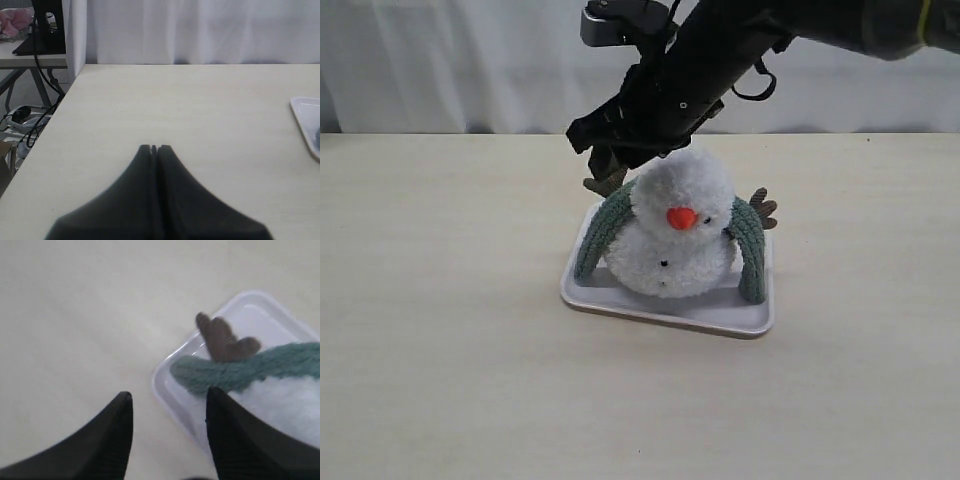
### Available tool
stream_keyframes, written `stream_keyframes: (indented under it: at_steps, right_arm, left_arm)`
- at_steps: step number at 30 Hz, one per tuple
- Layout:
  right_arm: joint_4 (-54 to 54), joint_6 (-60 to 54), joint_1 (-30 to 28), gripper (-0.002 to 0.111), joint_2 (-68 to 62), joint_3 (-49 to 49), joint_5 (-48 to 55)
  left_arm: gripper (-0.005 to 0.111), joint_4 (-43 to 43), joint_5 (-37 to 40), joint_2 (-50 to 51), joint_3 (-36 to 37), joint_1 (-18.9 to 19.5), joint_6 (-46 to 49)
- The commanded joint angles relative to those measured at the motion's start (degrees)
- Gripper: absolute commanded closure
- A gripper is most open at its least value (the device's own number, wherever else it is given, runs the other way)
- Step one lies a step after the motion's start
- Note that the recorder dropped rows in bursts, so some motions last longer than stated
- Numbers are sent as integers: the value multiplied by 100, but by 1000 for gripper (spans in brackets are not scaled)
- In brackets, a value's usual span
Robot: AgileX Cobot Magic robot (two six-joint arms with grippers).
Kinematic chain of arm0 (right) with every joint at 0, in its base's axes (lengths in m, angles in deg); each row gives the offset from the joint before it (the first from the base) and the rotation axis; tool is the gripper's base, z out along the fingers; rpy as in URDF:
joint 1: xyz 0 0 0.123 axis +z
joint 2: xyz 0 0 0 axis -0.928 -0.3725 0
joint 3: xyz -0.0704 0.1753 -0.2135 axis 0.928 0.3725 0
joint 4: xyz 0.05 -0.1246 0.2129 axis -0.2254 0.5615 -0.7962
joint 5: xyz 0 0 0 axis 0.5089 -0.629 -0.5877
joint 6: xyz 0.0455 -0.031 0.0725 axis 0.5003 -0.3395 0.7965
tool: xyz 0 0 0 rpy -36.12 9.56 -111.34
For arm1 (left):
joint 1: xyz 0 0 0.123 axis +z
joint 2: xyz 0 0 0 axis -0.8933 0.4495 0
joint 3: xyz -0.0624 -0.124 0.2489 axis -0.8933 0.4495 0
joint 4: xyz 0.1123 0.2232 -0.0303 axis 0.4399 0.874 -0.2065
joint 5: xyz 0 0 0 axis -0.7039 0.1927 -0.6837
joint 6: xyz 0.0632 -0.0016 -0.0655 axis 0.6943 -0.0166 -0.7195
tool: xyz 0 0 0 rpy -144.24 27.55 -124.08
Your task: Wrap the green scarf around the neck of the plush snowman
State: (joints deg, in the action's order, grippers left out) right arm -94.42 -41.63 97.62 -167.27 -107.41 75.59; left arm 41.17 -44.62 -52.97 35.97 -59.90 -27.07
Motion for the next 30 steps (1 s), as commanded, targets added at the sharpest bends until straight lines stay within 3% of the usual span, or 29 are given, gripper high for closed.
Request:
stream_keyframes:
  at_steps: [1, 7, 12, 20, 25, 30]
  right_arm:
    - [-175, -57, 356, 64, 154, 160, 735]
    - [1248, 1593, 1257, 64, 485, 1401, -1293]
    - [1465, 2890, 1850, 63, 435, 3110, -4319]
    - [1436, 3602, 1393, 63, 95, 3577, -4923]
    - [1436, 3954, 1317, 46, -268, 3577, -5459]
    - [1436, 3954, 1270, 45, -592, 3493, -5768]
  left_arm:
    - [107, 6, -78, -10, 18, 27, -15]
    - [107, 6, -78, -10, 18, 27, -15]
    - [107, 6, -78, -10, 18, 27, -15]
    - [107, 6, -78, -10, 18, 27, -15]
    - [107, 6, -78, -10, 18, 27, -15]
    - [107, 6, -78, -10, 18, 27, -15]
